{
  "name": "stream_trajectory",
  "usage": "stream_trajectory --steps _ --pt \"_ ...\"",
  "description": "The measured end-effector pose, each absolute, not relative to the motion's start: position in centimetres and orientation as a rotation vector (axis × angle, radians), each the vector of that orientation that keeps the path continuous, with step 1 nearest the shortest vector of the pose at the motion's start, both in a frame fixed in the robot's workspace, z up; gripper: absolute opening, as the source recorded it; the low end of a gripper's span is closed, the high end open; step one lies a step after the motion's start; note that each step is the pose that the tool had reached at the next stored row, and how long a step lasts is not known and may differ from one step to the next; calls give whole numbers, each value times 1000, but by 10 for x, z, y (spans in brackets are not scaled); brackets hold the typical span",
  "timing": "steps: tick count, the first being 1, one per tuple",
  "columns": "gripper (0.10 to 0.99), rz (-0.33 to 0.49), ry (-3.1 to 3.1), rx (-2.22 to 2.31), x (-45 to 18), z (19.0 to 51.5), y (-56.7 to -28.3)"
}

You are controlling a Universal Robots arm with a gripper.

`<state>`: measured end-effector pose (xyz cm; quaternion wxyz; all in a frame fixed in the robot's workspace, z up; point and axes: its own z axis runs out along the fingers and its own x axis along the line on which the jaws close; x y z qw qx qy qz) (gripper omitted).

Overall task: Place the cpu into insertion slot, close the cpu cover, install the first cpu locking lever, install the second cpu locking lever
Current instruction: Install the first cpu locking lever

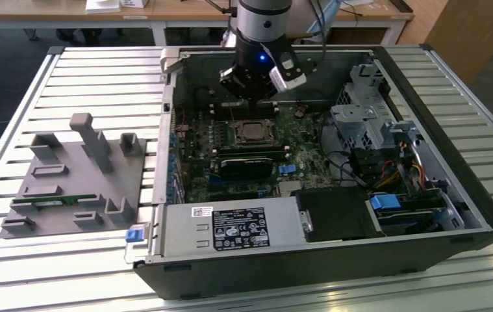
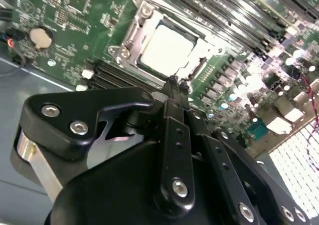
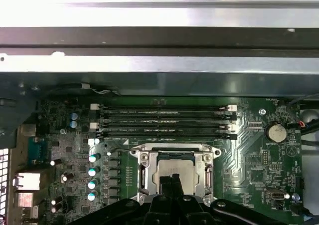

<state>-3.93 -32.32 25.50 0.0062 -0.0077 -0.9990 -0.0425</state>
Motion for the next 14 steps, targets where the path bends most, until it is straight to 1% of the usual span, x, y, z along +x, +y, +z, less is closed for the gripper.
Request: stream_trajectory --steps 14 --pt "106 -134 -3146 -23 -73 255 -323"
